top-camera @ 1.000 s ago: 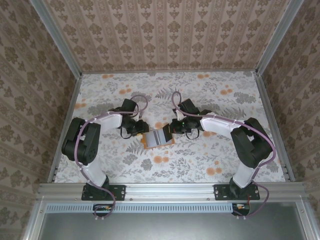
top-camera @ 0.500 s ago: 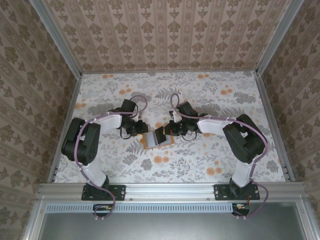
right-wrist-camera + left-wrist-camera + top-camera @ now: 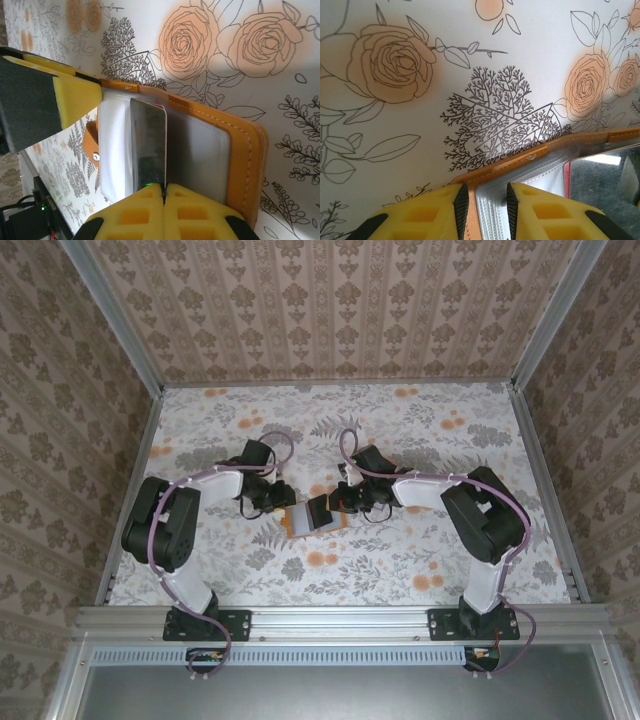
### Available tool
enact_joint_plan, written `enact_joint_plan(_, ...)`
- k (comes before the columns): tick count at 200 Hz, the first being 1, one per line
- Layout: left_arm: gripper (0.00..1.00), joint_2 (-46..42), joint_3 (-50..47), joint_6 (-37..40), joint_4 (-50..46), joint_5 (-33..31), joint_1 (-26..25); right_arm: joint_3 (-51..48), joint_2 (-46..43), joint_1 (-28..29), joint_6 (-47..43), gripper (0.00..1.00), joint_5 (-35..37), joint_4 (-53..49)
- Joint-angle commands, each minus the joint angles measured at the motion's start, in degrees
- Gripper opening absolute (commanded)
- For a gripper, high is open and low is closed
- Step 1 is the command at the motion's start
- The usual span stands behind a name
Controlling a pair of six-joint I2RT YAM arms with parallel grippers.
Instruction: Put the credit cards into the card holder
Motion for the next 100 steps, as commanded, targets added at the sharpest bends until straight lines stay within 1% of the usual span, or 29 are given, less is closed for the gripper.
enact_joint_plan(1, 0.29, 1.09, -3.16, -1.0, -2.63, -1.9, -0.64, -1.92, -1.07, 0.64, 1.56, 0.05, 5.23, -2.62)
enact_joint_plan(46, 0.27, 1.11, -4.24, -1.6, -1.81, -1.88, -0.89, -4.79, -4.29, 1.65, 3.35, 0.05, 9.08, -0.71)
enact_joint_plan(100, 0.25, 0.79, -4.62, -1.77, -1.71, -1.97, -1.17, -2.64, -1.66, 3.18, 3.55, 0.05, 7.85, -0.29)
